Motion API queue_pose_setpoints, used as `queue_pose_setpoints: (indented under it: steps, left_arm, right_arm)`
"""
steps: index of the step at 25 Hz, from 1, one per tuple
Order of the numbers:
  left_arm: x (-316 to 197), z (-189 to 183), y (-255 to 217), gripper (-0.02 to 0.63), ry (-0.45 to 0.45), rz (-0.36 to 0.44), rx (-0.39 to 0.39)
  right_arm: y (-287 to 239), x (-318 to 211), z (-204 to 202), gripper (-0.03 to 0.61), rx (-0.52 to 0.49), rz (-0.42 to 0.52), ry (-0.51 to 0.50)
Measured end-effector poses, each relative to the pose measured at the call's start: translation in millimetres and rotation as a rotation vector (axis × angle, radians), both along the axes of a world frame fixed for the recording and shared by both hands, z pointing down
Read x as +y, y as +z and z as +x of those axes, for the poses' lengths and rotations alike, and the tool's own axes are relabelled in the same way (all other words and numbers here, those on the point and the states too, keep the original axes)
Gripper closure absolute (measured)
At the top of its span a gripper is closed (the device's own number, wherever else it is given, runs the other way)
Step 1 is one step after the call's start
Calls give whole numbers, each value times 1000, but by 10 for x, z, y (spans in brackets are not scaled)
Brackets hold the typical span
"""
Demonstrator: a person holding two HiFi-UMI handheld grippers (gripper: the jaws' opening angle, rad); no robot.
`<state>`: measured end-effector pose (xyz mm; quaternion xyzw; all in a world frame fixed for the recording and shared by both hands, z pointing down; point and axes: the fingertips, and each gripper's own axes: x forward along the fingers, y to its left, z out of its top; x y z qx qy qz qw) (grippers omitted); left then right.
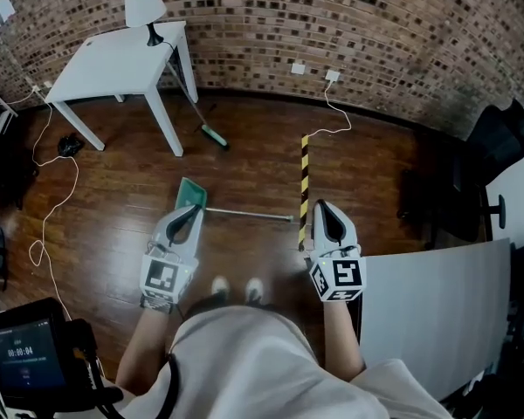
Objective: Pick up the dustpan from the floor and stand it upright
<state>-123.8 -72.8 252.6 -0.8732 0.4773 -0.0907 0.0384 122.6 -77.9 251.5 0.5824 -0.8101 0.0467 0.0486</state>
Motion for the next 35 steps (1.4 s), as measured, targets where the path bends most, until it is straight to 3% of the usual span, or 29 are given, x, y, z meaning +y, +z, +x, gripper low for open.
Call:
queue_pose_setpoints:
  steps: [9,18,24,30,35]
  left_arm:
    - [-331,-239,13,612,24,1,-5]
    - [-567,-341,11,612,52,18,-9]
    - [-848,-408,5,612,75,21,4]
    - [-1249,-129,164,612,121,16,2]
    - [-1502,300,584,612,145,-48,2]
  right_arm:
    - [75,-94,-191,566,33,5,46]
    - [53,-237,-134,565,16,20,109]
    - [53,-339,-213,528,10,21,145]
    - [129,-537,-145,526,39,12,161]
    - [581,-745,146,517,48,-42,159]
